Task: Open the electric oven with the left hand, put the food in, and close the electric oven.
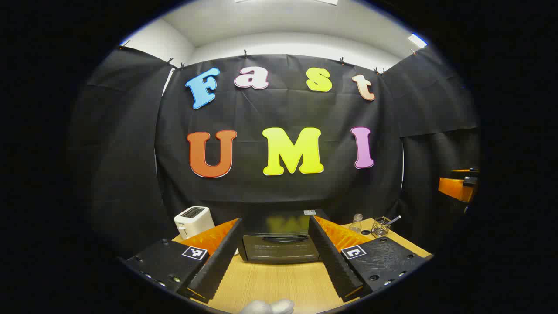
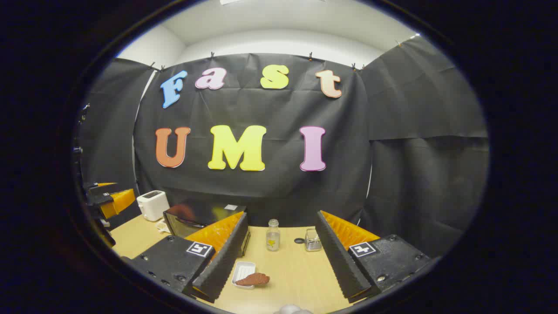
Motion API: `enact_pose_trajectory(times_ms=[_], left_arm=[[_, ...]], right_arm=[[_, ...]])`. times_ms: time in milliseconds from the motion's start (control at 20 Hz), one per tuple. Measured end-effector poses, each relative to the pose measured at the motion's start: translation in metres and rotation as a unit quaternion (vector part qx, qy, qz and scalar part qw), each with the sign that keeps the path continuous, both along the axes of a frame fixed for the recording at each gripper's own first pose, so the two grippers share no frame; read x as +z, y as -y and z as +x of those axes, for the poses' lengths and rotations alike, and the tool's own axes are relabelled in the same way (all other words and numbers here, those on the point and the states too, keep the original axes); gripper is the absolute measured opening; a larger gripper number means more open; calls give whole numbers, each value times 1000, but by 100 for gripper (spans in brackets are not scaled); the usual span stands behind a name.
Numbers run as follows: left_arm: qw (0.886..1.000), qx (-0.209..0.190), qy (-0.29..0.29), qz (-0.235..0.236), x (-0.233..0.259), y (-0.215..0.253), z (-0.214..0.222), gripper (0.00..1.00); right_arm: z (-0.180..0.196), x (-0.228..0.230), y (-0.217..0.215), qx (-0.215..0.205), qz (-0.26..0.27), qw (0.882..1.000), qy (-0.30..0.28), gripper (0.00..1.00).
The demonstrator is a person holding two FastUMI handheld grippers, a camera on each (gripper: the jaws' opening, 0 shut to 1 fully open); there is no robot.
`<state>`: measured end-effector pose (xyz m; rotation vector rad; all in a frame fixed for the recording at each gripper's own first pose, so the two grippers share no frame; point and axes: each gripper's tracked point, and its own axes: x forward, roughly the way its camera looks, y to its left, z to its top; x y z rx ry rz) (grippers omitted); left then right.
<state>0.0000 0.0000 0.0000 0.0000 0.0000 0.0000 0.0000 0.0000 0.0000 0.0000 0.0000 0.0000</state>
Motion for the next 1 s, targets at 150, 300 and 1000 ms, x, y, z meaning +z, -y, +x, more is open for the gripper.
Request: enact_pose_trajectory(times_ms=[150, 300, 1000], left_arm=[[1000, -4, -2, 2, -1, 1, 1, 96], [1000, -4, -3, 6, -4, -1, 6, 96], [999, -26, -34, -9, -58, 26, 104, 96]], right_arm=[[3, -4, 3, -5, 7, 1000, -5, 99], [5, -8, 4, -6, 9, 1000, -12, 99], [2, -24, 33, -30, 7, 998, -52, 99]])
